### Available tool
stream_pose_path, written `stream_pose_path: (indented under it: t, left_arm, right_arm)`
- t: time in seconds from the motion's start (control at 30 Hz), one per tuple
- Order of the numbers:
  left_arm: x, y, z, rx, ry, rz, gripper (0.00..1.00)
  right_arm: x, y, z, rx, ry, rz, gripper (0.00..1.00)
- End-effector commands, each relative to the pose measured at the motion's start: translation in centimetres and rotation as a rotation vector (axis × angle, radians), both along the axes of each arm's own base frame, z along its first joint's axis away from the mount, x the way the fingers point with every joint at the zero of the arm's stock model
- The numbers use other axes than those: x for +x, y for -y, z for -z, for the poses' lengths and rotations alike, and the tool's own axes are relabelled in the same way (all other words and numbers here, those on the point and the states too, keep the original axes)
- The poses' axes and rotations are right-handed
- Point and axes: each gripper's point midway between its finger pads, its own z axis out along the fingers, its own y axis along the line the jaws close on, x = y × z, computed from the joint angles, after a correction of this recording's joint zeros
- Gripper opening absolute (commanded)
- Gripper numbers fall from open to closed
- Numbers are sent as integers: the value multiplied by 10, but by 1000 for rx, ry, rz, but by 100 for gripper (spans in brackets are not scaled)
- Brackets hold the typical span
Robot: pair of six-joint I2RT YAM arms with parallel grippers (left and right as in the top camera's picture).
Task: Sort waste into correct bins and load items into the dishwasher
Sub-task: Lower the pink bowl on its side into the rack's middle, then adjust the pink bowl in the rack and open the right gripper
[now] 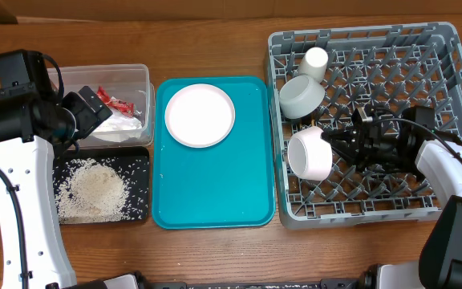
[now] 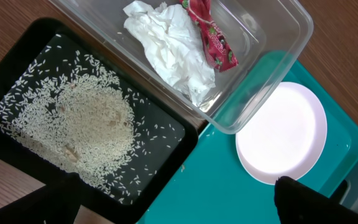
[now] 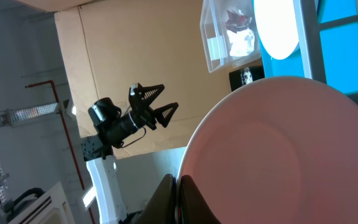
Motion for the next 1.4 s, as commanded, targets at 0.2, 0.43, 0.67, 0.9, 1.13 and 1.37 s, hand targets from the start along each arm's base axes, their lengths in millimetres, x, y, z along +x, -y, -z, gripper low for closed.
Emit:
stream_pose_path:
  t: [0.2,0.43,0.67,0.9,1.13,1.37]
  left_arm:
    - [1,0,2,-5,-4,-3,100]
    - [1,0,2,-6,-4,-3,99]
    - [1,0,2,-5,-4,-3,100]
    - [1,0,2,-6,-4,-3,100]
    - [1,0,2,-5,-4,-3,100]
    - [1,0,2,-5,-4,-3,100]
  right_arm:
    - [-3,-1,-14,40,-22,-2,4]
    - [-3,-1,-14,31,16,-1,4]
    - [-6,-3,-9,-15,91,-10,4]
    - [-9,-6,-14,28,29,-14,4]
    - [-1,-1,-28,34,2,-5,4]
    - [5,-9,-55,15,87,-39,4]
